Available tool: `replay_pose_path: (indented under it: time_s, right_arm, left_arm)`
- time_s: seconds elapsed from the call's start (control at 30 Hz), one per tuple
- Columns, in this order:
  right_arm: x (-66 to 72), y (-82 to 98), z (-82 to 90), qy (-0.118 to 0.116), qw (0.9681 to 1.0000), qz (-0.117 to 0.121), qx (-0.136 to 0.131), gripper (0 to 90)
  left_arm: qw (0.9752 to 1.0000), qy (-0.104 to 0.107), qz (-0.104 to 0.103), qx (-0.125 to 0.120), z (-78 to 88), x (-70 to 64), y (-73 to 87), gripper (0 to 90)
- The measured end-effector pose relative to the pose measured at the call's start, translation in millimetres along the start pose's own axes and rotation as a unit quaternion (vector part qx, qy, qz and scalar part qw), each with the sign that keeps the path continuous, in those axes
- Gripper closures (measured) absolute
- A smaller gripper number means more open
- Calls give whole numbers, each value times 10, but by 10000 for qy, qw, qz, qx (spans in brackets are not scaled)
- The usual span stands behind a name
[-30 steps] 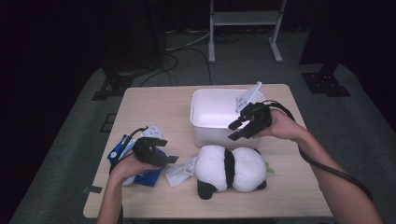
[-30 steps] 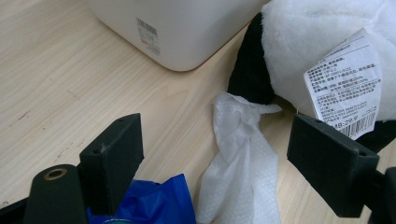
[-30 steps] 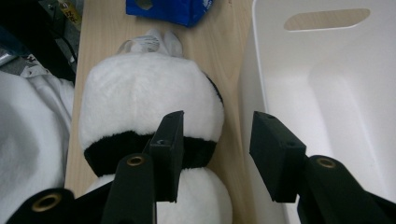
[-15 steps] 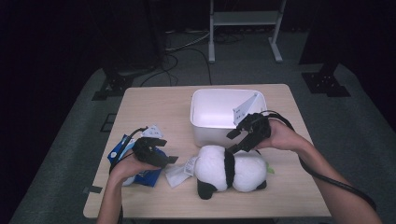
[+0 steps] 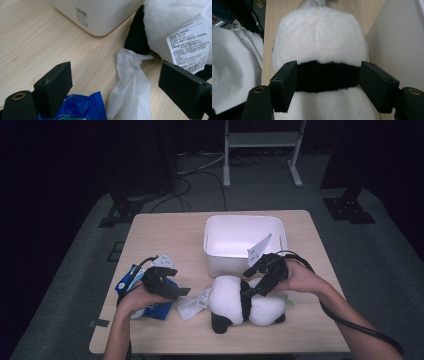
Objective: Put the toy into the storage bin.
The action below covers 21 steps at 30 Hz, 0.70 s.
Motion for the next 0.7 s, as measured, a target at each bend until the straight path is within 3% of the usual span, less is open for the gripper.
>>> replay_pose_path:
  time_s: [0.7]
  right_arm:
    - [88,161,-235,28,9999,-71,114,240]
  left_arm:
    - [10000,19,5,47,-16,-7,14,104]
Point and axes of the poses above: each handheld gripper's, and its own axes: z roughly backward along the jaws, y roughly out of its underside, x roughly to its left, the point moved 9 cm from there along -z, roughly forward along the jaws, and after that the axes turned 1 degree about z, right-handed, at the moved point
